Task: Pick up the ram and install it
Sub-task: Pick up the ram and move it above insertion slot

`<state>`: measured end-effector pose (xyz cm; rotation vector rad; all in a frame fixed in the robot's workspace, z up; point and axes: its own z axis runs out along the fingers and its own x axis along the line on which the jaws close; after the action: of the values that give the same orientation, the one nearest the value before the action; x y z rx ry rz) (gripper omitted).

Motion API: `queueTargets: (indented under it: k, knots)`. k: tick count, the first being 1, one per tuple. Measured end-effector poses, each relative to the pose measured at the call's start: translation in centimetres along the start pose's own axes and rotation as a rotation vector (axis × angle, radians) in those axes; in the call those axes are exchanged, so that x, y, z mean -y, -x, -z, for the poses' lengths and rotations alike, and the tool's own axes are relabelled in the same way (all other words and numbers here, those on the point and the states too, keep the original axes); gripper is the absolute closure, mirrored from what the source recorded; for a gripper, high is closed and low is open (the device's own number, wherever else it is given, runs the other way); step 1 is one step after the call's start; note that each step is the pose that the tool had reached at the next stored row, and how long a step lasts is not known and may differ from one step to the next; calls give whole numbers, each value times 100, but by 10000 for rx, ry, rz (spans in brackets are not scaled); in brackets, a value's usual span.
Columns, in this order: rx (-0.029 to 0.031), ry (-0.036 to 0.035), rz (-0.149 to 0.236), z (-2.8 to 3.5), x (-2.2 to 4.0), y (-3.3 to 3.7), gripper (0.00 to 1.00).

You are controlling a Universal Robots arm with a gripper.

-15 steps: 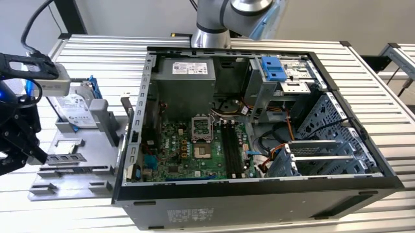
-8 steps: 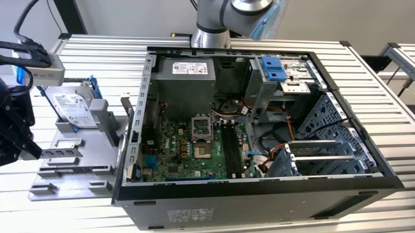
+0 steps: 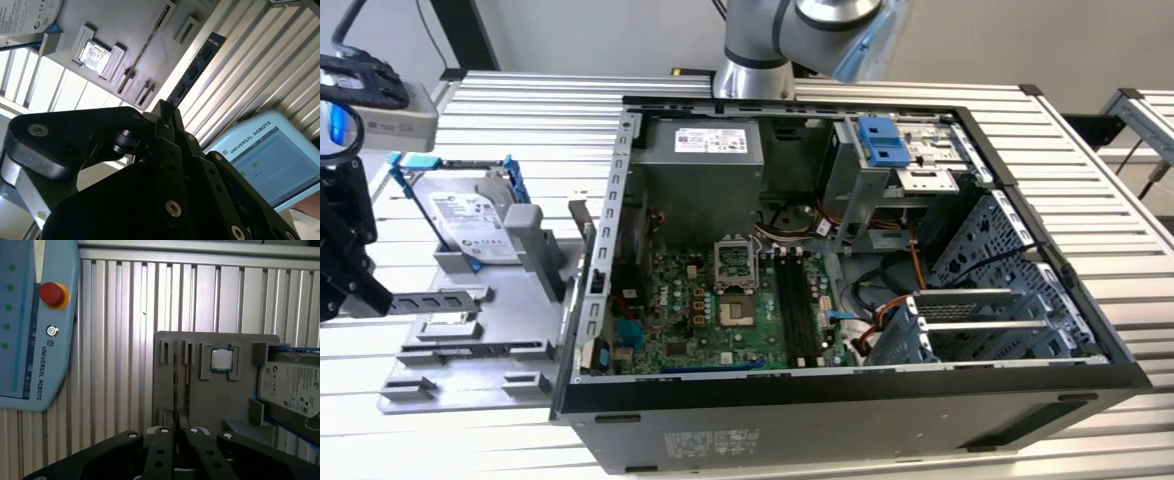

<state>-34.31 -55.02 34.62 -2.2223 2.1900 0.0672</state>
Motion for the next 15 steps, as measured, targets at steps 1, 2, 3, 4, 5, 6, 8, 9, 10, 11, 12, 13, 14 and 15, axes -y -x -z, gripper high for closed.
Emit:
queueTargets:
  k: [1, 2, 3, 4, 5, 6, 8, 9, 10, 11, 12, 13, 14, 15]
  knots:
    - [-2, 1, 0, 22, 0, 1, 100]
    - [-3, 1, 0, 46, -1, 2, 100]
    - [-4, 0, 0, 67, -1, 3, 100]
    - [-7, 1, 1, 89, -1, 4, 100]
    - [-9, 1, 0, 110, -2, 5, 100]
    - [-10, 1, 0, 132, -2, 6, 100]
    - [-12, 0, 0, 179, -3, 8, 100]
    - [-13, 1, -1, 201, -4, 9, 100]
    - [-14, 0, -1, 238, -4, 11, 100]
    - [-15, 0, -1, 262, -4, 12, 100]
    - [-16, 1, -1, 288, -5, 13, 100]
    - [-17, 1, 0, 310, -5, 14, 100]
    - [-19, 1, -1, 329, -6, 15, 100]
    - [-19, 1, -1, 348, -6, 16, 100]
